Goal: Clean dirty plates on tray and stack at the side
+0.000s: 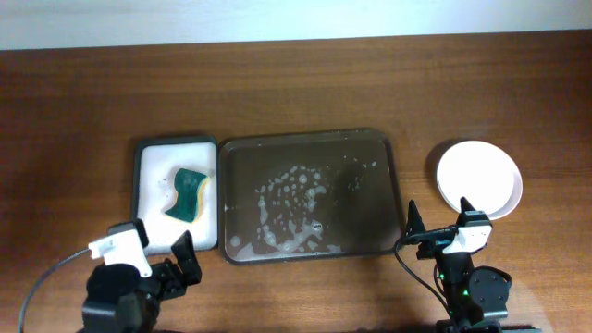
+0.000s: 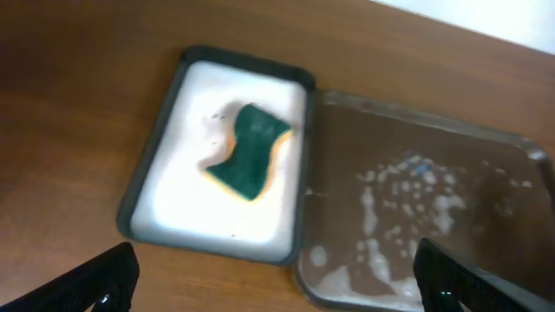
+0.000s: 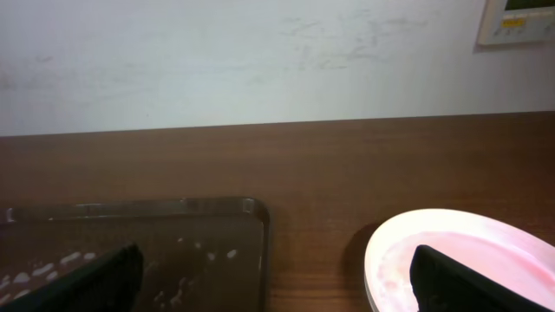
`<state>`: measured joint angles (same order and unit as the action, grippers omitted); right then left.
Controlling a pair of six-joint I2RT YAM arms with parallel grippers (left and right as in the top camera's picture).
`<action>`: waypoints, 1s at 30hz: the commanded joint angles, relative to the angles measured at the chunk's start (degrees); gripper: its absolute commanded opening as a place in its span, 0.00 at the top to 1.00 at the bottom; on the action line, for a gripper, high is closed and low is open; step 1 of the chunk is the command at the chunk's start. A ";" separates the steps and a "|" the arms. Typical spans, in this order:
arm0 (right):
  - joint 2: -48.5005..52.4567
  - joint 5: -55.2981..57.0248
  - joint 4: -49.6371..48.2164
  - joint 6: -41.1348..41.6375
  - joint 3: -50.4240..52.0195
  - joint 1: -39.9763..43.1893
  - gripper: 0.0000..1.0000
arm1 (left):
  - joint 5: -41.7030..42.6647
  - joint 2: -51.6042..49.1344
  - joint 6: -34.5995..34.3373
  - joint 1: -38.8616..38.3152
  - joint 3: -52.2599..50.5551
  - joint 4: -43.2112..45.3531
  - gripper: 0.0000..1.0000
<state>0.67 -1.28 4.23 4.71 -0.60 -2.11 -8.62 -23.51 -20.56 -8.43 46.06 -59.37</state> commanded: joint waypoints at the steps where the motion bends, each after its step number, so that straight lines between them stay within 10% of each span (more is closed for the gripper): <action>1: -0.48 0.48 0.31 0.00 0.28 0.26 0.01 | -1.73 8.22 0.11 3.15 -11.28 8.48 0.01; 7: -0.48 0.48 0.31 0.00 0.28 0.26 0.01 | -1.66 23.21 0.11 4.83 -31.89 32.50 0.01; 13: -0.48 0.48 0.31 0.00 0.28 0.26 0.01 | 3.50 23.21 14.27 5.73 -44.46 67.84 0.01; 30: -0.48 0.48 0.31 0.00 0.28 0.26 0.01 | 8.28 23.21 16.76 5.99 -45.55 54.58 0.01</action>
